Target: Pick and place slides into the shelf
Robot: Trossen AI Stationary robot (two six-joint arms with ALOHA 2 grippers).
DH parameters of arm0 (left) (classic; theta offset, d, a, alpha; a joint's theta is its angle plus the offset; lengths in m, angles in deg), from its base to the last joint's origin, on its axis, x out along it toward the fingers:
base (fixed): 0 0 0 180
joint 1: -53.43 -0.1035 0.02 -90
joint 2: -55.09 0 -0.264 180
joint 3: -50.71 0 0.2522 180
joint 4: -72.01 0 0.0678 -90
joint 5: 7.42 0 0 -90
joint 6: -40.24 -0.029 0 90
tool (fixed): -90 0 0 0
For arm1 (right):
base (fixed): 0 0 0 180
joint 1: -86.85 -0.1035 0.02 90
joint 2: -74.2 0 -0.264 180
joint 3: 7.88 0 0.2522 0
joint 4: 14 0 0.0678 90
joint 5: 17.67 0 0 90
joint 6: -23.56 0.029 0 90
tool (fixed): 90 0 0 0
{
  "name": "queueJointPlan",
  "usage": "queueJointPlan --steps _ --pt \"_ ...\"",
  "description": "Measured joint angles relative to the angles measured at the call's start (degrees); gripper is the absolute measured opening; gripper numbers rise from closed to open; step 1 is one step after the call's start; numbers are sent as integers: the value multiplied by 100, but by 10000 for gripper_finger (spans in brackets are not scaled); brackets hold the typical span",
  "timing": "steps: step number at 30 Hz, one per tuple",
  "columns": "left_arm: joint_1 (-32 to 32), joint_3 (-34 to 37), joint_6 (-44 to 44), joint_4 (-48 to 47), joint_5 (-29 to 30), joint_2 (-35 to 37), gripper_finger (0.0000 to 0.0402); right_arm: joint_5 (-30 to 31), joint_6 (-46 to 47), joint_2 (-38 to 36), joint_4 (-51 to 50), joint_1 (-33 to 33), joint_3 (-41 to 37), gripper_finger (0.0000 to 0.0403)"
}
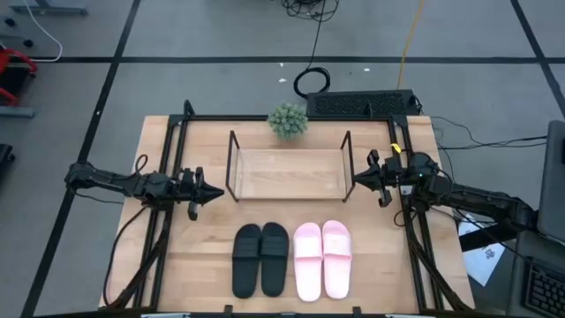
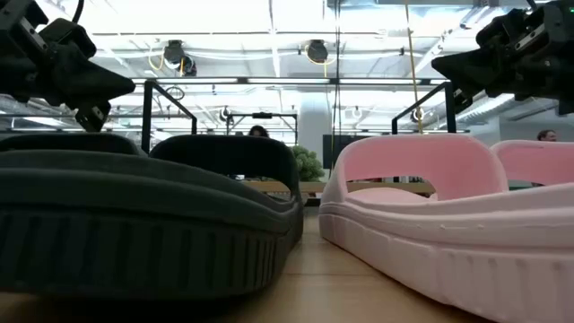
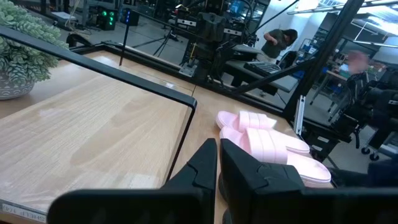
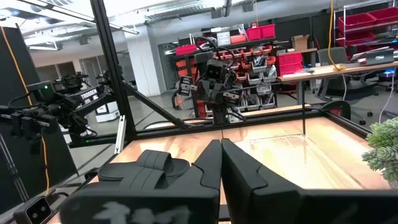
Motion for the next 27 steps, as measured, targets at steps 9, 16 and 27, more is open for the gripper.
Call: queueJointPlan --steps 9,16,27 --pt "1 -1 0 0 0 -1 26 0 0 0 -1 0 0 0" --pt "-1 -1 -37 2 2 1 26 0 1 1 -1 0 0 0" --pt "1 0 105 5 28 1 26 168 175 -1 396 2 -1 0"
